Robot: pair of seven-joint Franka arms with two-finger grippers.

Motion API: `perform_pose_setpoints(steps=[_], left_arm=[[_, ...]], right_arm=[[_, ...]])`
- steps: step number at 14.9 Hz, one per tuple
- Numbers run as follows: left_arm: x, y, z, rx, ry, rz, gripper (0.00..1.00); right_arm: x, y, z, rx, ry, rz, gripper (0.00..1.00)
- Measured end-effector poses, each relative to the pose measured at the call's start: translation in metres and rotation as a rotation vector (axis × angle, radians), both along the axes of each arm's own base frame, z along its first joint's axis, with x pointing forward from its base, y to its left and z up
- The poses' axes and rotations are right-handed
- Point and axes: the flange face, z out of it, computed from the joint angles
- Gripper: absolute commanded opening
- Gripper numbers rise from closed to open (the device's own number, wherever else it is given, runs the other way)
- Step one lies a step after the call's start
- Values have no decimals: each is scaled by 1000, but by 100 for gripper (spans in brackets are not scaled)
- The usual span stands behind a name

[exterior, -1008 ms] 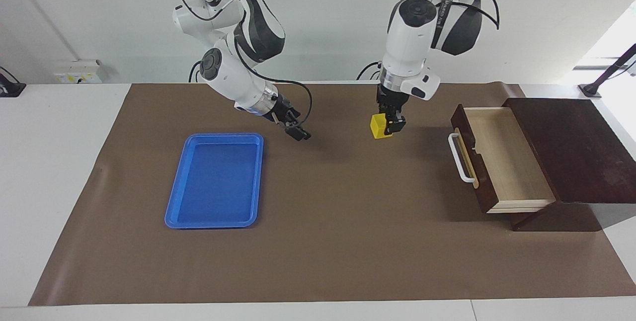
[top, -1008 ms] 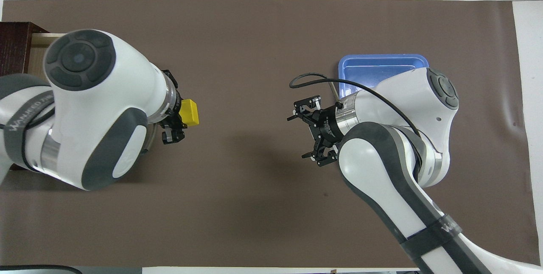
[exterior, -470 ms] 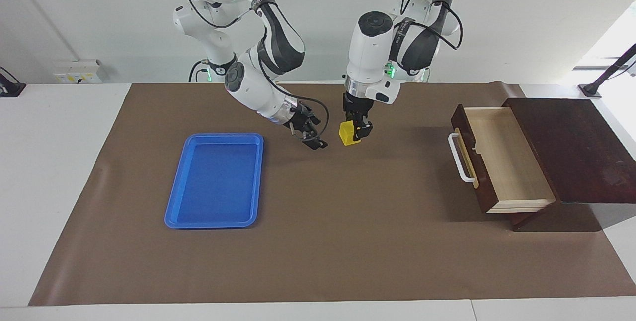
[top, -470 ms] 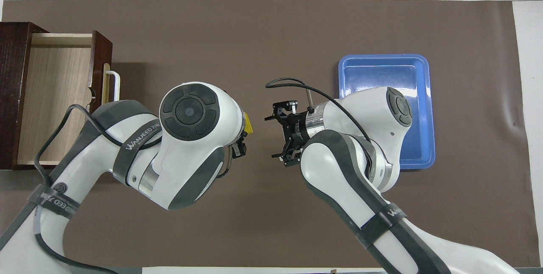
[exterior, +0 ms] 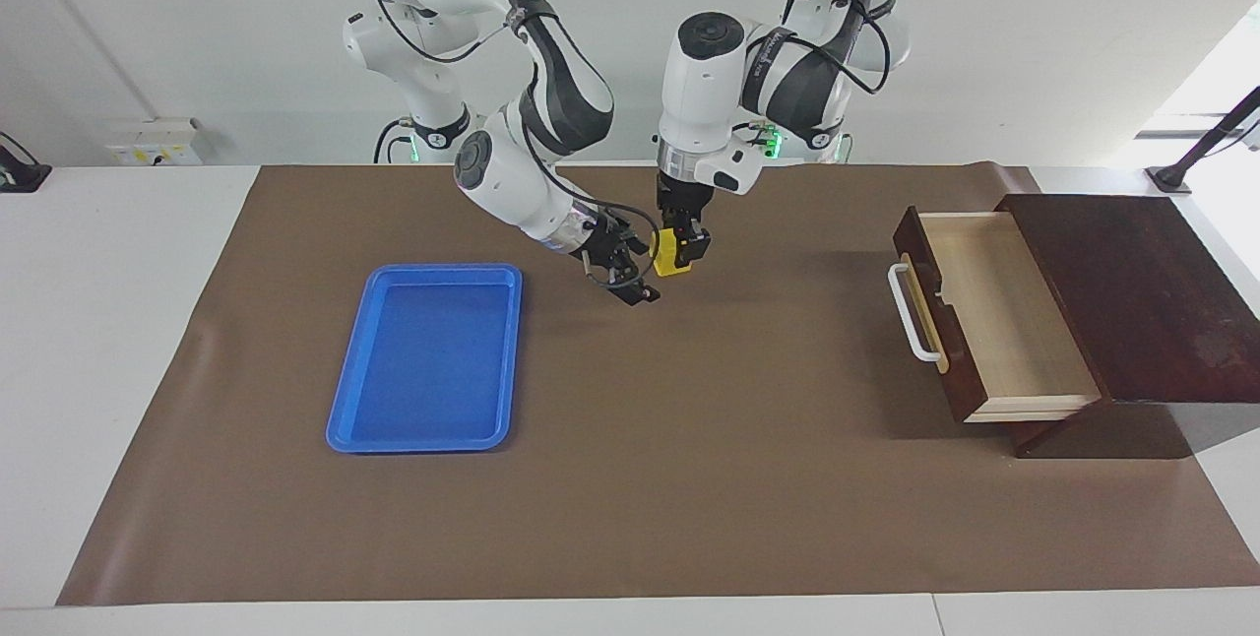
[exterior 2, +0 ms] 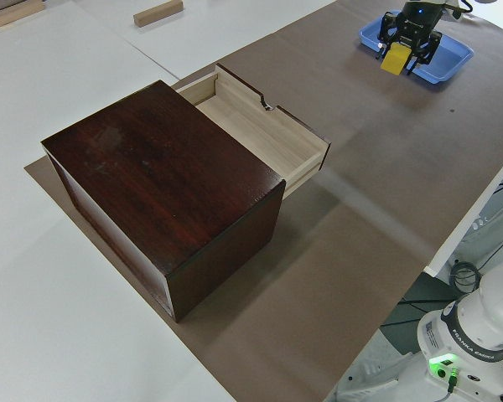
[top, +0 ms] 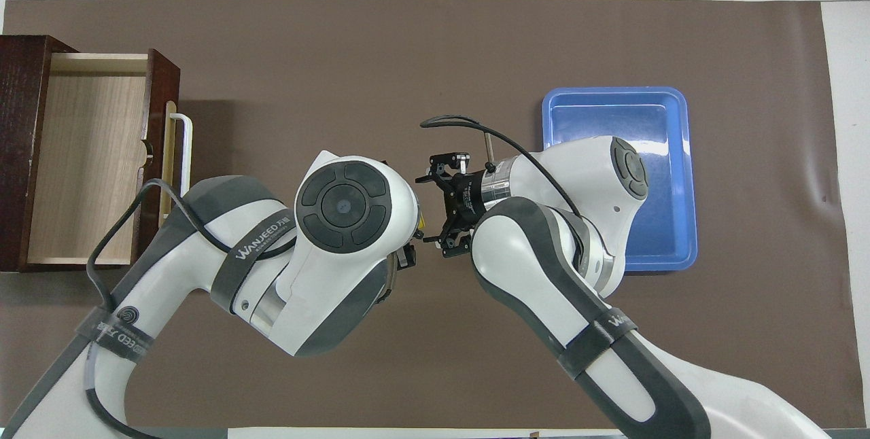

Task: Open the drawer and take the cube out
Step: 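Grasp the yellow cube with the right gripper from the left gripper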

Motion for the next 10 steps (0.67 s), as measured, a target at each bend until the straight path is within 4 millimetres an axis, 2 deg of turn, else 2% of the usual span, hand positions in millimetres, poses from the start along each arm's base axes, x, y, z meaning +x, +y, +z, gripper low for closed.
perform_pose_setpoints(steps=[5, 10], left_arm=[[-8, -8, -1, 2, 2, -19, 0], [-8, -6, -3, 9, 10, -16, 0]], right_arm=[[1, 4, 5, 10, 7, 5, 100], [-3, 7, 26, 32, 6, 22, 100]])
